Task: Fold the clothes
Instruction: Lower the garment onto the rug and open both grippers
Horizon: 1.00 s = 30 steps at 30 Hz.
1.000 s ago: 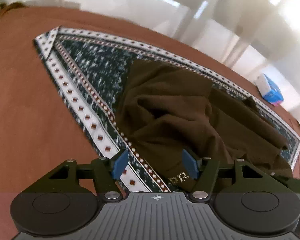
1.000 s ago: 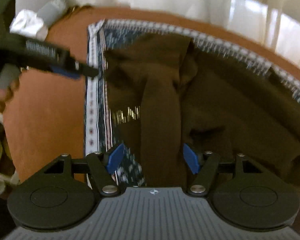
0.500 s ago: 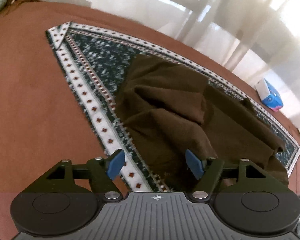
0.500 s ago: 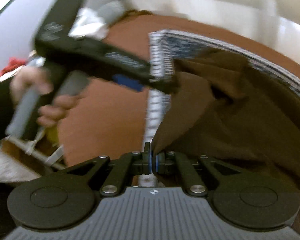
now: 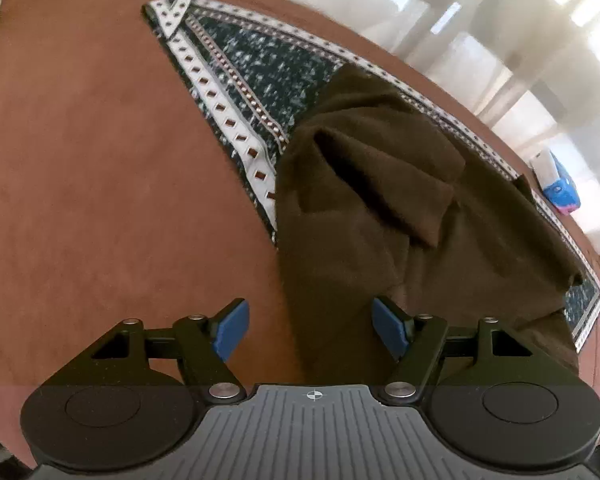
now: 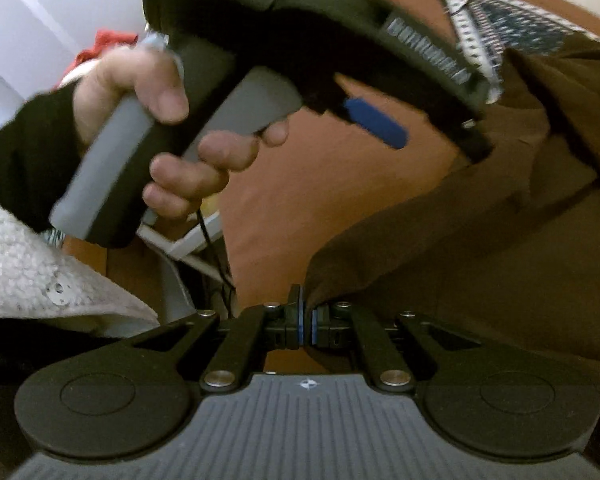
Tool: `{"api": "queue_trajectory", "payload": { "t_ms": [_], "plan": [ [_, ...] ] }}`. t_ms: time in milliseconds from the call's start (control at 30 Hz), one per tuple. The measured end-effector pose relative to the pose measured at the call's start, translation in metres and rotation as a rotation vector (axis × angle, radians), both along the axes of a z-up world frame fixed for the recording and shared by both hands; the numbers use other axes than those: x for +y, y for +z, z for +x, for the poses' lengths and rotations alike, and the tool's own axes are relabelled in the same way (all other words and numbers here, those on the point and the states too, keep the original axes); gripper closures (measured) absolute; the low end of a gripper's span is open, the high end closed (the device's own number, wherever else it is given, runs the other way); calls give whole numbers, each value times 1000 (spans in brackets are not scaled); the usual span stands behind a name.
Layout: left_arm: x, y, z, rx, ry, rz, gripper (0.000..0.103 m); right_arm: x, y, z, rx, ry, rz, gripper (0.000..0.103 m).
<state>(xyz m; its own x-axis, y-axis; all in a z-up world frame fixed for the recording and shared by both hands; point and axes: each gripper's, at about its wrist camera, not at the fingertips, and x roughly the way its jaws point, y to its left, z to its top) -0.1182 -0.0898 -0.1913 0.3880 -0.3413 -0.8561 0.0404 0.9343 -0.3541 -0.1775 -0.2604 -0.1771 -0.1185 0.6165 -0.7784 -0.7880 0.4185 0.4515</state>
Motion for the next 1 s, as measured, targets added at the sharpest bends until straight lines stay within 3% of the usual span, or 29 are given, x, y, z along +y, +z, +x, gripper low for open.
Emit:
{"api": "queue_trajectory", "payload": {
  "t_ms": [433, 467, 500, 533, 633, 800, 900, 967, 1000],
  "plan": [
    [-37, -20, 25, 10, -83, 22, 24, 30, -5, -3, -5, 66, -22, 99],
    [-40, -22, 25, 2, -95, 36, 27, 31, -6, -2, -3, 63, -23, 98],
    [-41, -24, 26, 3, -96, 50, 65, 32, -7, -1, 0, 60, -24, 98],
    [-41, -25, 27, 4, -98, 65, 96, 32, -7, 0, 1, 55, -24, 98],
    [-26, -24, 26, -7, -45, 47, 102, 31, -9, 5, 2, 30, -17, 96],
    [17, -7, 14, -48, 105, 45, 103, 27, -10, 16, 21, -23, -1, 92],
    [42, -6, 8, -38, 168, 42, 103, 24, -8, 25, 20, -47, 11, 79],
    [52, -8, 4, -23, 197, 36, 103, 19, -5, 30, 0, -62, 11, 54],
    [54, -9, 1, -22, 207, 40, 103, 14, -2, 33, -15, -66, 9, 51]
  ]
}}
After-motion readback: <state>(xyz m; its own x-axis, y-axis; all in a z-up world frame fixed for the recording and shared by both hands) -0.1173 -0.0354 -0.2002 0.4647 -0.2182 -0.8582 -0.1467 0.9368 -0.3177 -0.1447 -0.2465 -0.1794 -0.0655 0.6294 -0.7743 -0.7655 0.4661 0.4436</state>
